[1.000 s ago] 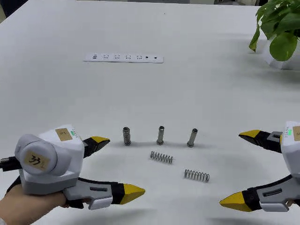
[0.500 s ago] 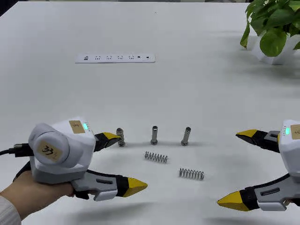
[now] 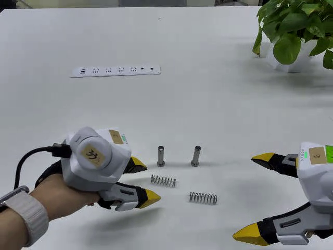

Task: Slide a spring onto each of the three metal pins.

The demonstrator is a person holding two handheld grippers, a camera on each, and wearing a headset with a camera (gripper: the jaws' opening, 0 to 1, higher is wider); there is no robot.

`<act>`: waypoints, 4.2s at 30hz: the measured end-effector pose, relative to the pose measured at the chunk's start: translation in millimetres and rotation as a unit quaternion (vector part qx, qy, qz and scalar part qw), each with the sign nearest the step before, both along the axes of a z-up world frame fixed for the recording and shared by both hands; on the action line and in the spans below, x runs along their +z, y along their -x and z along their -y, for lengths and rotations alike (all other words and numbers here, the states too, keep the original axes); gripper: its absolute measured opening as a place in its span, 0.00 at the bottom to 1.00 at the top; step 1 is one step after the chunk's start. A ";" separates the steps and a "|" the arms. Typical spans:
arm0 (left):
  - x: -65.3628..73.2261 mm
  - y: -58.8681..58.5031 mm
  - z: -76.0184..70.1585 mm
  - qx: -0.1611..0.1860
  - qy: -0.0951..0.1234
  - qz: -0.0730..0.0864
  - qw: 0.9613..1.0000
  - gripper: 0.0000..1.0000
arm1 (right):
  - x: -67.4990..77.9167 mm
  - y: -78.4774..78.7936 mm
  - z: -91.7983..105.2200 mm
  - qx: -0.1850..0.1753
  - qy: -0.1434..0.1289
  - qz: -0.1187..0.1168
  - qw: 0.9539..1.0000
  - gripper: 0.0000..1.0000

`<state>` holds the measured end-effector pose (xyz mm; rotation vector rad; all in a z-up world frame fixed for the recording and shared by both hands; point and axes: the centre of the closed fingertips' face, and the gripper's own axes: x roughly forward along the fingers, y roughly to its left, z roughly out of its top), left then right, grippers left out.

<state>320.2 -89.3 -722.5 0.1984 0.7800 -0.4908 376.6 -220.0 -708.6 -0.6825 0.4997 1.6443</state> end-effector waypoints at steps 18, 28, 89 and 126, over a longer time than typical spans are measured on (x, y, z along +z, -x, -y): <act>-31.4 -13.4 -4.5 -0.030 -0.050 -0.047 0.997 0.31 | -4.0 3.1 3.7 -0.013 -0.003 -0.010 1.000 0.96; -30.0 -11.5 -3.6 -0.038 -0.058 -0.072 0.995 0.23 | -5.1 5.2 2.1 -0.012 -0.005 -0.014 1.000 0.95; 3.9 32.5 38.8 -0.038 0.036 0.057 0.997 0.09 | 16.9 48.9 -45.6 0.076 -0.024 -0.048 0.996 0.69; 18.2 48.4 56.7 -0.175 0.018 0.096 0.980 0.09 | 17.2 92.0 -60.6 0.168 0.015 -0.125 0.978 0.12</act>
